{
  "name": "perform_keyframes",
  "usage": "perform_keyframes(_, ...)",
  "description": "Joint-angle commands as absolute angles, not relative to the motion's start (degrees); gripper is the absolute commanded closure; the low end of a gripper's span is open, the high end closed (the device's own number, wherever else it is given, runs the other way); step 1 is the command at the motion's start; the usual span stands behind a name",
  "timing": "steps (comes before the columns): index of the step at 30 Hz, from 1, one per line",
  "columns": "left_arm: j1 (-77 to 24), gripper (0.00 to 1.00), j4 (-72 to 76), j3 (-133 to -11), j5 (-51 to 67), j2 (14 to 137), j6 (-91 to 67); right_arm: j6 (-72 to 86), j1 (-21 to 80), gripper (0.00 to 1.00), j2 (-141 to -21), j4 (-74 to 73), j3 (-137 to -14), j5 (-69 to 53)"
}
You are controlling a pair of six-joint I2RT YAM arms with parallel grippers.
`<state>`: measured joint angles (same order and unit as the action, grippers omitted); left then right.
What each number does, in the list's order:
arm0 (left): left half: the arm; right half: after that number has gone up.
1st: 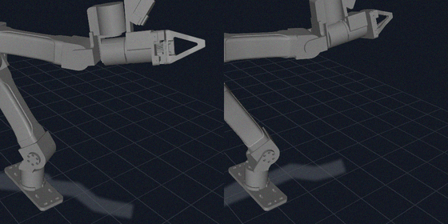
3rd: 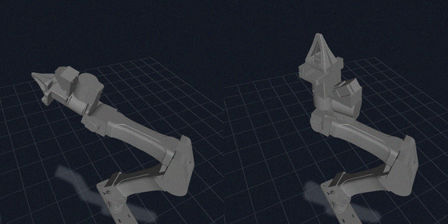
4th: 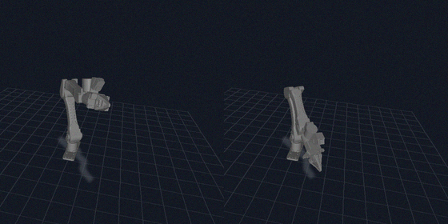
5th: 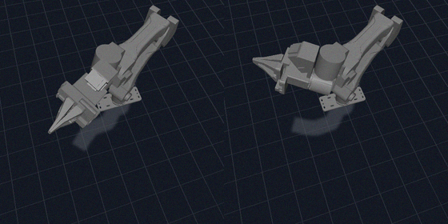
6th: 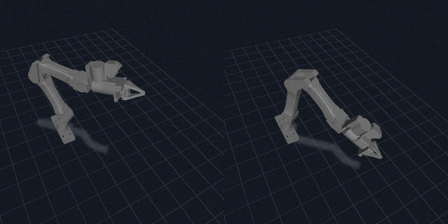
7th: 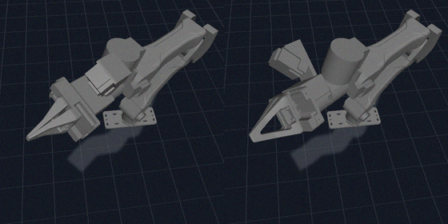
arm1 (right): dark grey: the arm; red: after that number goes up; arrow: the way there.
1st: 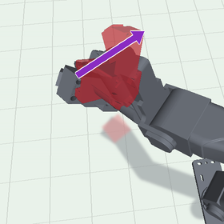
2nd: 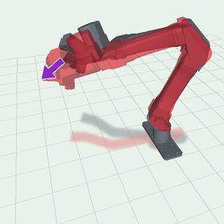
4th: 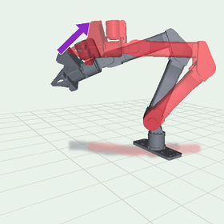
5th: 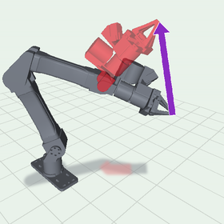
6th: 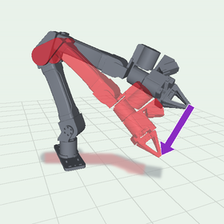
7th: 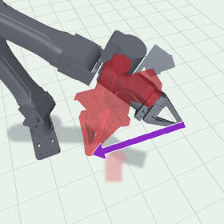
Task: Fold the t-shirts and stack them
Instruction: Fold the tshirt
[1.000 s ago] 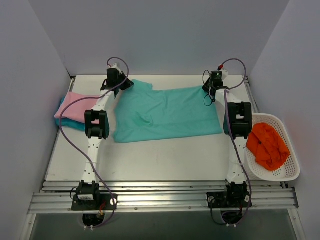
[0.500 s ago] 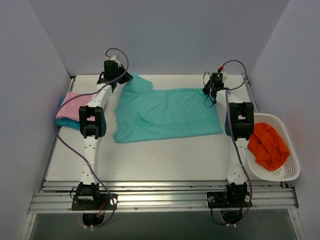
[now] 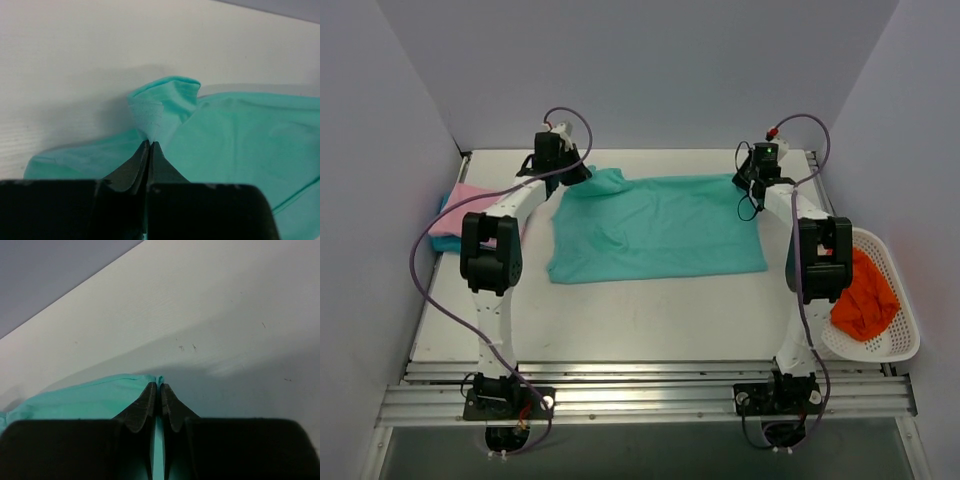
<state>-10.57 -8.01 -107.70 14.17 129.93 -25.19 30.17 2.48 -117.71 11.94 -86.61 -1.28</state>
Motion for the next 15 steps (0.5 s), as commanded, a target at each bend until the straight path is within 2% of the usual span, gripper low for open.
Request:
perform_keyframes(1,-10.55,0.98,-2.38,-100.13,12.66,120.35,-22.77,28.83,2.9,1.0,-111.29,12.22,-83.07,-0.18)
perform_keyframes(6,-10.63,0.98,1.21,-86.96,10.46,111.03,-21.27,28.39,2.99,1.0,-107.14,12.83,-75.42,2.11)
perform_keyframes(15,-13.17,0.98,2.63,-71.91,1.69,98.28,-15.91,29.97,3.25,1.0,-100.9,13.45,-65.31,4.48)
